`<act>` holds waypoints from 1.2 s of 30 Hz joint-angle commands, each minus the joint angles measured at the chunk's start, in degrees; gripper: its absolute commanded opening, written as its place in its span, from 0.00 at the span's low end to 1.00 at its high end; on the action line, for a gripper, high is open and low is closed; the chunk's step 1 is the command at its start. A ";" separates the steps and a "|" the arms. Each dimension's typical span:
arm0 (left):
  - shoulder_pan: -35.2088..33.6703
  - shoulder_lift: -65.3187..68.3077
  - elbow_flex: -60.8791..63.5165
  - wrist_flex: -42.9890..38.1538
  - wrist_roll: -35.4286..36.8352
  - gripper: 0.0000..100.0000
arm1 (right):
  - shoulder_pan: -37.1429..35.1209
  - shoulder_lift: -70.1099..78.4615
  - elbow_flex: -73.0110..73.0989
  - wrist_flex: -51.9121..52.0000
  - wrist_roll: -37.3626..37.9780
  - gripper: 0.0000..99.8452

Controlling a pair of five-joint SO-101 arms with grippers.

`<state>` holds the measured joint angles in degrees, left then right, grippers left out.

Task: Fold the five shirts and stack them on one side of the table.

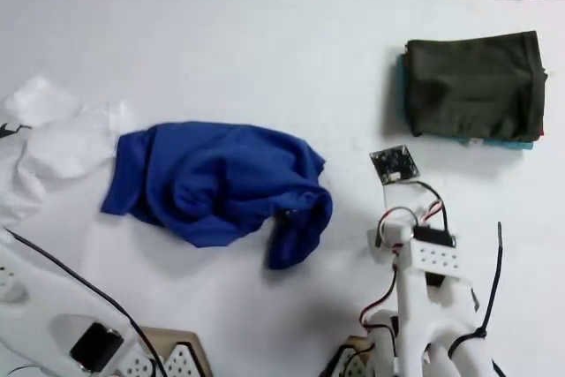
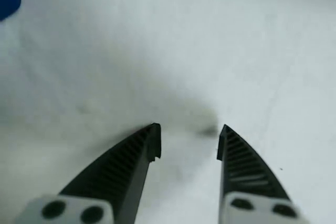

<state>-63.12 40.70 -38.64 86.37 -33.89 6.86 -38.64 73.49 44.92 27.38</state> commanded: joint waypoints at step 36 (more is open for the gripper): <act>-5.01 -0.53 -15.69 15.91 1.85 0.24 | -68.44 25.45 -46.86 20.79 -4.31 0.26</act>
<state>-67.60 40.70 -53.76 101.32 -32.66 -58.81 -16.04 31.12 66.81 23.60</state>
